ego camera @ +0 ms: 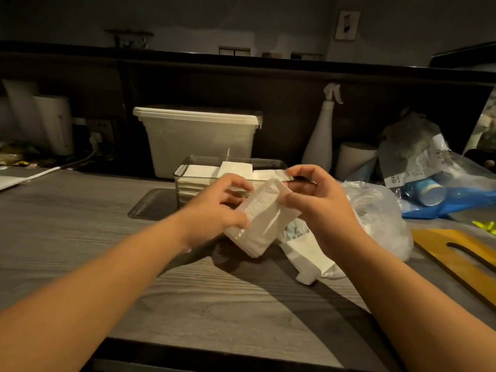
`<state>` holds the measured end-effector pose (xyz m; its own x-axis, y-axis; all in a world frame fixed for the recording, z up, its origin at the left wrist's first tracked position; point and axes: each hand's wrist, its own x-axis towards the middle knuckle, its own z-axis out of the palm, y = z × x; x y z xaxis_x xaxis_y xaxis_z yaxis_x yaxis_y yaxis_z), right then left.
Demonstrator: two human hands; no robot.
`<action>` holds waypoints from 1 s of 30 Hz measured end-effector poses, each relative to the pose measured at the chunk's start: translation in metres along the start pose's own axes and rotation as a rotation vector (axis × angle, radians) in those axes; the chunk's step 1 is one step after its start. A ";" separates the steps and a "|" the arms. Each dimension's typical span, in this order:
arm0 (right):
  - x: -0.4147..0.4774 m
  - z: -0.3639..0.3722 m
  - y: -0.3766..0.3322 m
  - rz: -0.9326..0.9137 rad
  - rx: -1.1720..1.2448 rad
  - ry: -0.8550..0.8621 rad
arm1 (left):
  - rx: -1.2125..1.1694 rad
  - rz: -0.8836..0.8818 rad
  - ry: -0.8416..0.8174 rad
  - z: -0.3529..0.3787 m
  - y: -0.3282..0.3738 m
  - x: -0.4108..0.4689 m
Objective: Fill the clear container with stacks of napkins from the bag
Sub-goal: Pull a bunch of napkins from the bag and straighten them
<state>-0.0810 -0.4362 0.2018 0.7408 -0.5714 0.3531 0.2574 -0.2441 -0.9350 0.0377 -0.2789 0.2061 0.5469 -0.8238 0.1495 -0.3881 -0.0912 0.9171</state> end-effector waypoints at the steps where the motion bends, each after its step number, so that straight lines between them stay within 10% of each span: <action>1: 0.000 -0.001 -0.002 -0.027 0.017 0.007 | -0.001 -0.049 -0.106 0.000 0.010 0.007; 17: 0.030 -0.041 -0.020 -0.227 -0.241 0.041 | -0.607 -0.247 -0.263 0.038 0.008 0.037; 30: 0.012 -0.066 0.008 -0.076 -1.007 -0.556 | -0.631 -0.220 -0.275 0.038 0.006 0.032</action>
<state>-0.1109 -0.4975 0.2007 0.9802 -0.1648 0.1099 -0.1130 -0.9209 -0.3729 0.0246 -0.3268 0.2024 0.3245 -0.9420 -0.0853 0.2569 0.0010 0.9664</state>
